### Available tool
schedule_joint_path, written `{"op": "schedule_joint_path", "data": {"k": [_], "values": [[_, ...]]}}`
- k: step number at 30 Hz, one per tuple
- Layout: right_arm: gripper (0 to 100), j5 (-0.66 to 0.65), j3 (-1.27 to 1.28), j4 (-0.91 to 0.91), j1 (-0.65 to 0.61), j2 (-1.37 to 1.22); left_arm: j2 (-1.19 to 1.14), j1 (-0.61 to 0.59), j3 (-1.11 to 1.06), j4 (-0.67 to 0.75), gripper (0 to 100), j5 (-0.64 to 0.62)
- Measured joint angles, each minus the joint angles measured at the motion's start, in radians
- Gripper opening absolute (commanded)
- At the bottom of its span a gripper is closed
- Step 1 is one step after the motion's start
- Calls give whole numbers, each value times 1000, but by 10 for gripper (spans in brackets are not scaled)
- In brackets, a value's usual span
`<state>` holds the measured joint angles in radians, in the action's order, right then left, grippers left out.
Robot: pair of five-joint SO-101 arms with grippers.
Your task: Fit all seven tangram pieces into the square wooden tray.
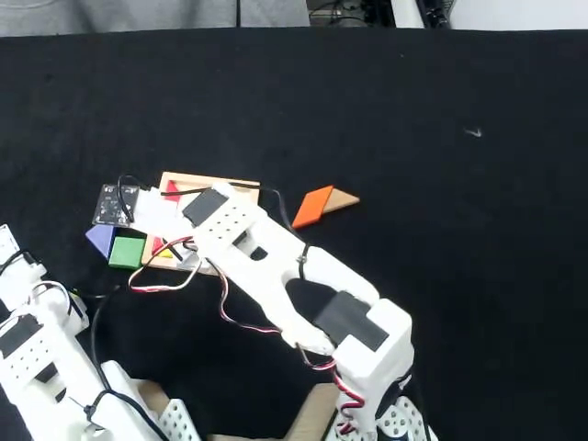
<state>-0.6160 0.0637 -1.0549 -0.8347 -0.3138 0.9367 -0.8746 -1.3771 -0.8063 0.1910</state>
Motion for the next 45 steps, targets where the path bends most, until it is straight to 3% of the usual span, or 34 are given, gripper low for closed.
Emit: {"op": "schedule_joint_path", "data": {"k": [17,21,23,27,36,45], "values": [[164,0,-52,0,103,0,0,0,0,0,159,0],[4,0,-52,54,140,-3,0,0,0,0,159,0],[43,0,-54,121,184,-28,0,0,0,0,159,0],[11,0,-46,189,244,-106,0,0,0,0,159,0],[13,-48,-46,199,241,-167,0,0,0,0,159,0],[13,-141,-46,87,172,-167,0,0,0,0,159,0]]}}
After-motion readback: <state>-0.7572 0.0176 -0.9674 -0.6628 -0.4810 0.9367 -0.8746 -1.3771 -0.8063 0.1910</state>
